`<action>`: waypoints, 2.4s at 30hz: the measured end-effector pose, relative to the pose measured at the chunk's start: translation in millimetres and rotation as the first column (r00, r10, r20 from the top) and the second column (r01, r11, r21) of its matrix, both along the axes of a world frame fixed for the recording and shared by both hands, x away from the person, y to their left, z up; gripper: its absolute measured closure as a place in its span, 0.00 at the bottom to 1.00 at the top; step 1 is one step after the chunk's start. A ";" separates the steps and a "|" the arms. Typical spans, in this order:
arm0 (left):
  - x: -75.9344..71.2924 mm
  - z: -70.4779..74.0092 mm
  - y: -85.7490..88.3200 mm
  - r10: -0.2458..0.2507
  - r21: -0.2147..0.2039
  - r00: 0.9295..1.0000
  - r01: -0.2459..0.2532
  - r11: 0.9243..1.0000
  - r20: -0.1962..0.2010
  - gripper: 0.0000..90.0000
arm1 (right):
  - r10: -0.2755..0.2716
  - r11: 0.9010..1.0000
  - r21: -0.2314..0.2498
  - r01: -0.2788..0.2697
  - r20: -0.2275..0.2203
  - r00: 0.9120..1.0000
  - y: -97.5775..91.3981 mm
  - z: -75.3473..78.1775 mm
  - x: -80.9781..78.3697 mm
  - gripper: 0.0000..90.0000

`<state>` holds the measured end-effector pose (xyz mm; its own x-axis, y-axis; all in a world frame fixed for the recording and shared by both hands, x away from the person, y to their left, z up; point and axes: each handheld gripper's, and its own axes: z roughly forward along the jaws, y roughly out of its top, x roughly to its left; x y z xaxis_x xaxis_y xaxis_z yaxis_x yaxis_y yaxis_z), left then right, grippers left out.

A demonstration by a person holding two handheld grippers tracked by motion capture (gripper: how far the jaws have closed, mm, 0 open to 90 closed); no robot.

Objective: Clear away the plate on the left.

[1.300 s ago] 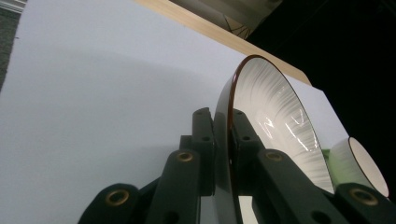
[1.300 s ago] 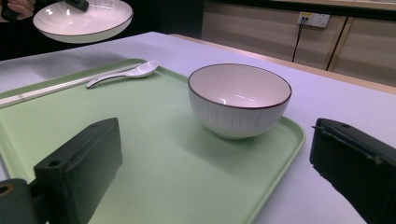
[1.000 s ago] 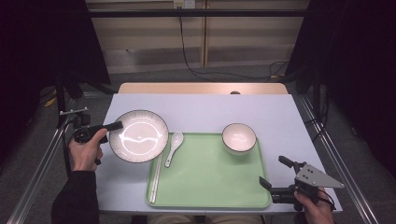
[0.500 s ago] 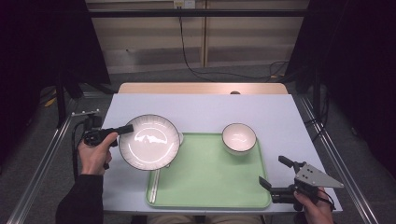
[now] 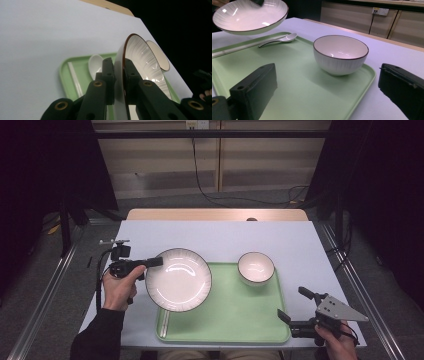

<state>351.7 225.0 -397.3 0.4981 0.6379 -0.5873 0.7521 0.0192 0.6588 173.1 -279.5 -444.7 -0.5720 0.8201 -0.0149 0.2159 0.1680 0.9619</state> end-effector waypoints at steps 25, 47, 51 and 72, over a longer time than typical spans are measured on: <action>1.4 -29.6 -80.9 -0.200 0.055 0.977 0.205 0.977 -0.079 0.92 | 0.004 1.000 -0.003 -0.004 -0.003 1.000 0.1 -0.3 0.4 0.02; 1.6 -59.0 -104.2 -0.230 0.143 0.968 0.244 0.959 -0.104 0.94 | 0.009 1.000 0.001 -0.009 -0.006 1.000 0.4 -1.1 1.0 0.02; 1.8 -60.1 -104.5 -0.240 0.151 0.966 0.253 0.956 -0.099 0.94 | 0.008 1.000 0.001 -0.008 -0.016 1.000 1.2 -0.9 0.3 0.02; 0.1 -69.9 -111.2 -0.227 0.250 0.971 0.240 0.938 -0.079 0.92 | 0.013 1.000 0.005 -0.013 -0.010 1.000 1.0 -0.9 0.4 0.02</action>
<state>351.8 113.8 -467.1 0.6262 0.6390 -0.4467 0.7462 -0.3252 0.5808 173.5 -278.5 -445.6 -0.5823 0.8129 -0.0055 0.2233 0.1664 0.9605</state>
